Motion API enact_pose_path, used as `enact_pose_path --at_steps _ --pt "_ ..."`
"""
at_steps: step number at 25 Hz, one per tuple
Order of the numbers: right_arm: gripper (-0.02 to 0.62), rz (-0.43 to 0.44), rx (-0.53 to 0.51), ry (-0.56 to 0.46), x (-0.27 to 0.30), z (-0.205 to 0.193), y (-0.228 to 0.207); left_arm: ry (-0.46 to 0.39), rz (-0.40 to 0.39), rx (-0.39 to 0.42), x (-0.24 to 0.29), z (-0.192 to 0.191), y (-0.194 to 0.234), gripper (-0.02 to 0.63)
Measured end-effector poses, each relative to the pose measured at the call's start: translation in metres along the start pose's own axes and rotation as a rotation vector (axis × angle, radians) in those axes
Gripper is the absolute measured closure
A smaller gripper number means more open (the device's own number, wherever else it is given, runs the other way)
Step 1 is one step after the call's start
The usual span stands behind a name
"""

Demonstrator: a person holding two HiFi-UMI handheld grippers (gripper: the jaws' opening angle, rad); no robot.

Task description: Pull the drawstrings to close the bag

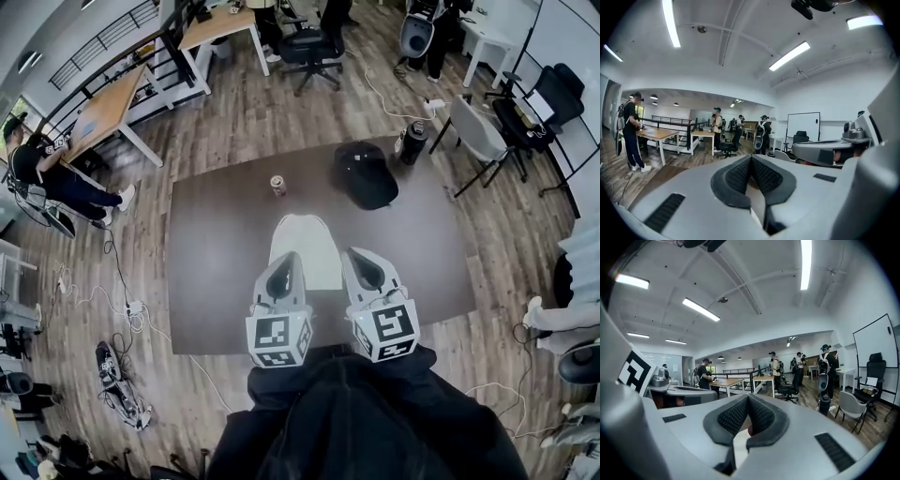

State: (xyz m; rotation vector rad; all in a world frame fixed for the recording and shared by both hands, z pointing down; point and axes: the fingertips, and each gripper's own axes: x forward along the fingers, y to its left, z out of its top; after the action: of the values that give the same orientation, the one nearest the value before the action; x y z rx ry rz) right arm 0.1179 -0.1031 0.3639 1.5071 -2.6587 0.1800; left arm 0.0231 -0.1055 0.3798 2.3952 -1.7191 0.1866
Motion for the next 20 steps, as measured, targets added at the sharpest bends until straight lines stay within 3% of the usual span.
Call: enact_pose_path --at_steps 20 --pt "0.574 -0.019 -0.033 -0.038 -0.006 0.019 -0.009 -0.022 -0.016 0.045 0.003 0.016 -0.018 0.574"
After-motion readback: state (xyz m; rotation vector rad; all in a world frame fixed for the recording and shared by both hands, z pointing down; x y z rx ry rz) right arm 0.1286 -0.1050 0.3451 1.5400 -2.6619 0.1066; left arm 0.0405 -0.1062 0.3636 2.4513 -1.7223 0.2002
